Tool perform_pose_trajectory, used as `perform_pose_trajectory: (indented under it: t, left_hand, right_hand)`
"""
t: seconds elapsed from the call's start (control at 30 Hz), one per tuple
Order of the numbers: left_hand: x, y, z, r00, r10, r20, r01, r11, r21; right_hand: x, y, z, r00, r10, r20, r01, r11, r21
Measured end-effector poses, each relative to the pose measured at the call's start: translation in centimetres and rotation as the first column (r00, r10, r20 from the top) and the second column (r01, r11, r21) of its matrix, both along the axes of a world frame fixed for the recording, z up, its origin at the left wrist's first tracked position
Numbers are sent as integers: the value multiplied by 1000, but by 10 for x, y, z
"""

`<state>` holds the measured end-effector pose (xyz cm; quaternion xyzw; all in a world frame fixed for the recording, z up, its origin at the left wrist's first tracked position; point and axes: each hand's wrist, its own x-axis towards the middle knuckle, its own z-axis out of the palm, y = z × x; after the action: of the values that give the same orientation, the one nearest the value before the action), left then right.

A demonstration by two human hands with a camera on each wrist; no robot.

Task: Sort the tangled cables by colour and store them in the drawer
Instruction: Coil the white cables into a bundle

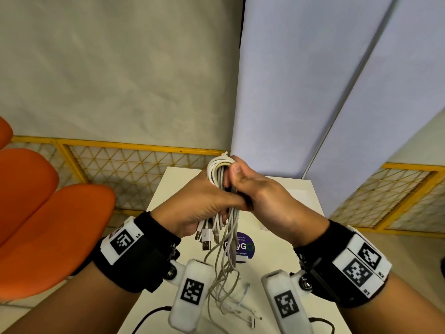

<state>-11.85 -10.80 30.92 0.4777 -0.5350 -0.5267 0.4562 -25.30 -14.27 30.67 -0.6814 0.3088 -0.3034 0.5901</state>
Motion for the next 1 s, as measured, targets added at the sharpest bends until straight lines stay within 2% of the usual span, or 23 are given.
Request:
perform_pose_trajectory:
  t: [0.13, 0.2, 0.27, 0.33, 0.4, 0.43, 0.5, 0.57, 0.7, 0.77, 0.83, 1.0]
  left_hand:
    - [-4, 3, -2, 990, 139, 23, -140, 989, 56]
    - [-4, 4, 0, 989, 146, 38, -148, 987, 69]
    - [-2, 5, 2, 990, 133, 50, -136, 989, 56]
    - [1, 6, 5, 990, 139, 31, -140, 989, 50]
    - [6, 4, 6, 983, 182, -12, -180, 979, 95]
    - [8, 5, 6, 981, 190, -30, -185, 975, 124]
    - [6, 8, 11, 990, 124, -62, -114, 983, 145]
    - [-1, 13, 17, 995, 3, -102, 12, 990, 141]
    - [-13, 14, 19, 981, -141, -136, 166, 968, 189]
    - [-13, 12, 18, 968, -189, -162, 224, 947, 231]
    - [-10, 9, 16, 953, -240, -186, 284, 919, 272]
    - [-5, 9, 21, 939, -300, -168, 342, 867, 363]
  right_hand:
    - [-2, 3, 4, 998, 65, 22, -65, 998, -5]
    - [-5, 5, 8, 998, 64, 25, -64, 998, -25]
    - [-9, 3, 11, 999, 28, -40, -33, 992, -123]
    - [-12, 2, 16, 991, -115, -66, 97, 966, -239]
    - [-15, 1, 21, 943, -331, -36, 302, 895, -328]
    - [-17, 0, 23, 925, -379, -24, 347, 869, -352]
    - [-19, 2, 31, 956, -293, 10, 284, 917, -280]
    - [-14, 4, 35, 993, -119, 25, 121, 983, -141]
    - [-1, 9, 42, 989, 117, 95, -123, 990, 63]
    - [2, 10, 45, 981, 131, 142, -149, 980, 129]
    - [4, 12, 44, 978, 115, 175, -138, 983, 123]
    - [8, 19, 46, 987, 4, 159, -19, 996, 90]
